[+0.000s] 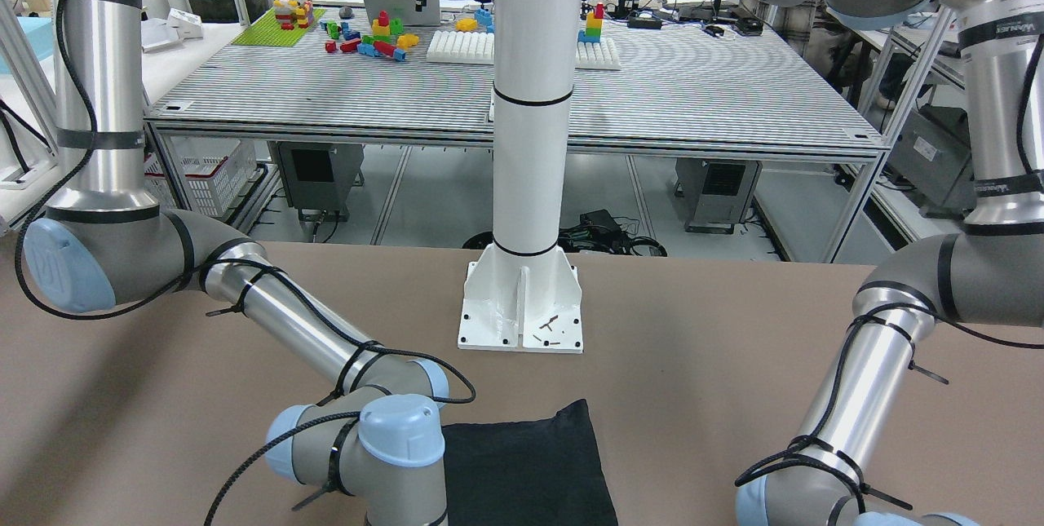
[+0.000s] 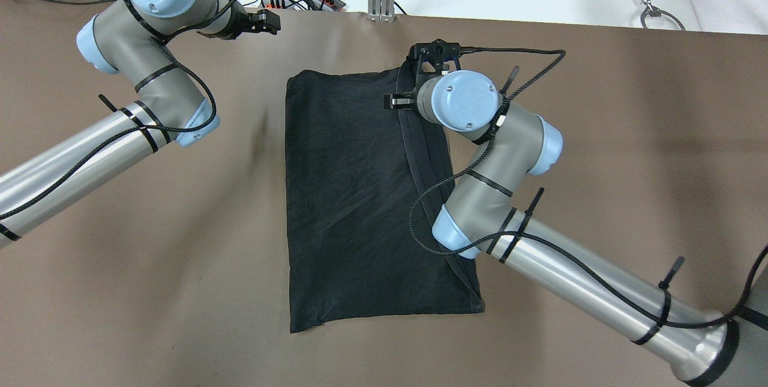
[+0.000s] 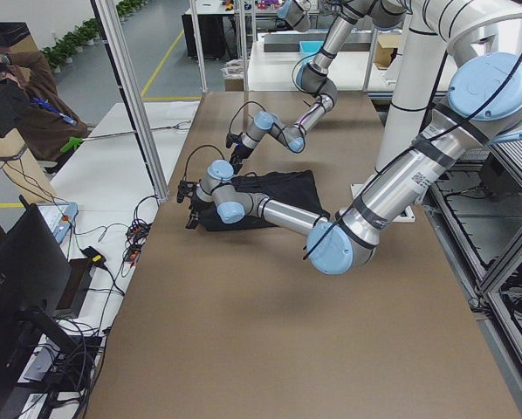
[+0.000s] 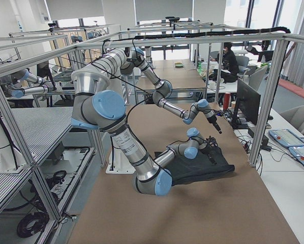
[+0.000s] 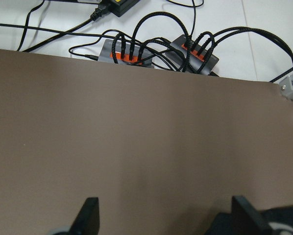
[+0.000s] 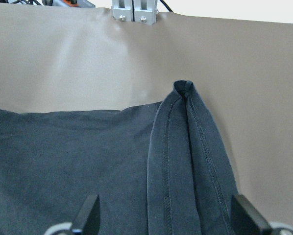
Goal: Fold clothes
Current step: 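Release the shirt with the left gripper while the right gripper moves to its far edge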
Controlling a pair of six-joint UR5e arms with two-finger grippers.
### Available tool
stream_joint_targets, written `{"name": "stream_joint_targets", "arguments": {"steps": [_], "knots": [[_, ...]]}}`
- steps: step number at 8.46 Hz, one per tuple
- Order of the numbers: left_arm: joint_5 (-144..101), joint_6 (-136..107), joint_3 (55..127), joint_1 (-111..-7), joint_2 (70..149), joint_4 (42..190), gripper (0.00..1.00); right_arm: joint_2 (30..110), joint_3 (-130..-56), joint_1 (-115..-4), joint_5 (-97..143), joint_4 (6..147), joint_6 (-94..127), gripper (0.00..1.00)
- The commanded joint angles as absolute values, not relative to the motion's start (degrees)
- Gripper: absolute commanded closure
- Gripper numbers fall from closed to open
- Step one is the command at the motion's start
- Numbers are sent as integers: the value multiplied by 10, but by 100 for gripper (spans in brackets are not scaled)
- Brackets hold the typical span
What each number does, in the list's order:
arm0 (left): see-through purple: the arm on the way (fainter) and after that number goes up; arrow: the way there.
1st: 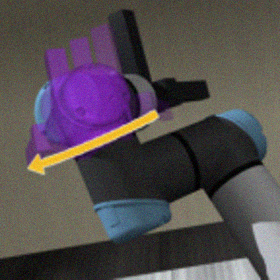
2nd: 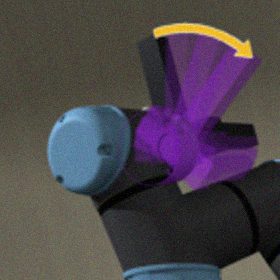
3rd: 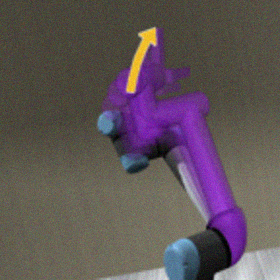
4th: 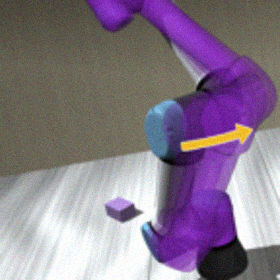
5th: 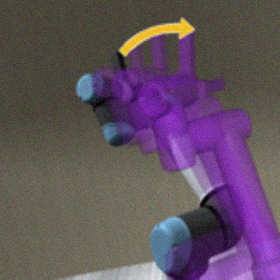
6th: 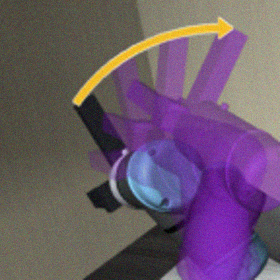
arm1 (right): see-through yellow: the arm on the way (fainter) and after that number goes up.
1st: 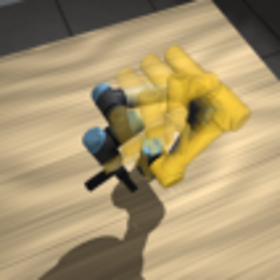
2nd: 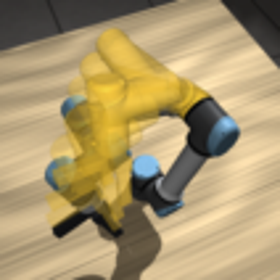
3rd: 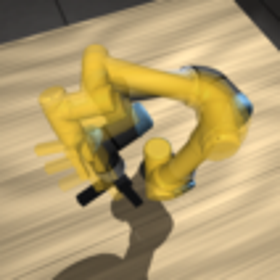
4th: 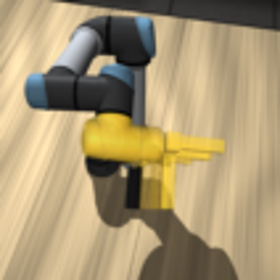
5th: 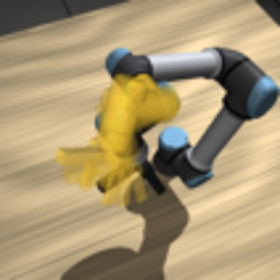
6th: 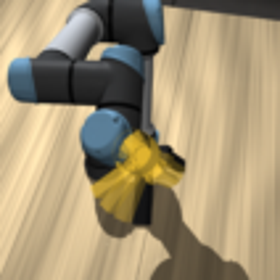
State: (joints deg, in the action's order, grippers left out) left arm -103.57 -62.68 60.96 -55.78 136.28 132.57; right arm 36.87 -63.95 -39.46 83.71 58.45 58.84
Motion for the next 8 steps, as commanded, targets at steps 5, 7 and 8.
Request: {"name": "stream_joint_targets", "arguments": {"steps": [5,7,8], "knots": [[-1031,-627,599,-555,1362,1326,5,336,-531,-344,727,529,587,6],[-1030,-628,597,-553,1362,1326,5,338,-529,-357,727,529,564,6],[-1030,-630,597,-552,1362,1327,5,348,-529,-365,729,529,554,6]]}}
